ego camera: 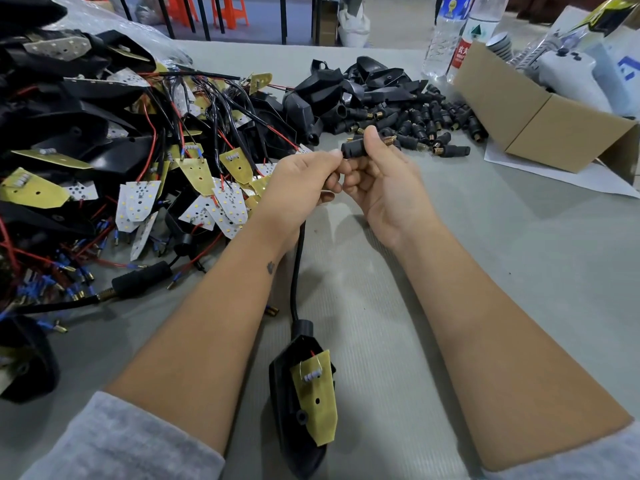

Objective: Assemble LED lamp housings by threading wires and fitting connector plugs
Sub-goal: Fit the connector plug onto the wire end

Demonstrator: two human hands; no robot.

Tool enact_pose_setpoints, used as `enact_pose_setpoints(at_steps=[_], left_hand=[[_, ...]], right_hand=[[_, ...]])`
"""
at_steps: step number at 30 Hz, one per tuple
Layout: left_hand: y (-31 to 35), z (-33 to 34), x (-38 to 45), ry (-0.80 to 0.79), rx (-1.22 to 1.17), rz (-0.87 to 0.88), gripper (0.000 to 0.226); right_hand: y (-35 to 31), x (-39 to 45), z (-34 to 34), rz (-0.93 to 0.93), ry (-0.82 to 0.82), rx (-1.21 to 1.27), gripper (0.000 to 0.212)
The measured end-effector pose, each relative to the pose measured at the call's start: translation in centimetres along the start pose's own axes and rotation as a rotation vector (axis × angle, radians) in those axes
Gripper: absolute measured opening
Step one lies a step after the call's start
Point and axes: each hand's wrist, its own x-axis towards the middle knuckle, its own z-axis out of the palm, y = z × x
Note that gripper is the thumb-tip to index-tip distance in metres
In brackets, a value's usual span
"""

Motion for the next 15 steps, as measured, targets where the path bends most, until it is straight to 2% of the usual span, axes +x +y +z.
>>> enact_pose_setpoints(at_steps=[9, 15], left_hand=[[0.16, -0.48, -0.29, -0.113, -0.057, 0.013, 0.037], [0.0, -0.67, -0.09, -0.034, -0.072, -0.029, 0.028]], right_hand=[[-0.53, -0.44, -0.08, 0.003, -0.092, 0.001, 0.027], [-0.55, -0.21, -0.27, 0.024, -0.029, -0.012, 0.023]])
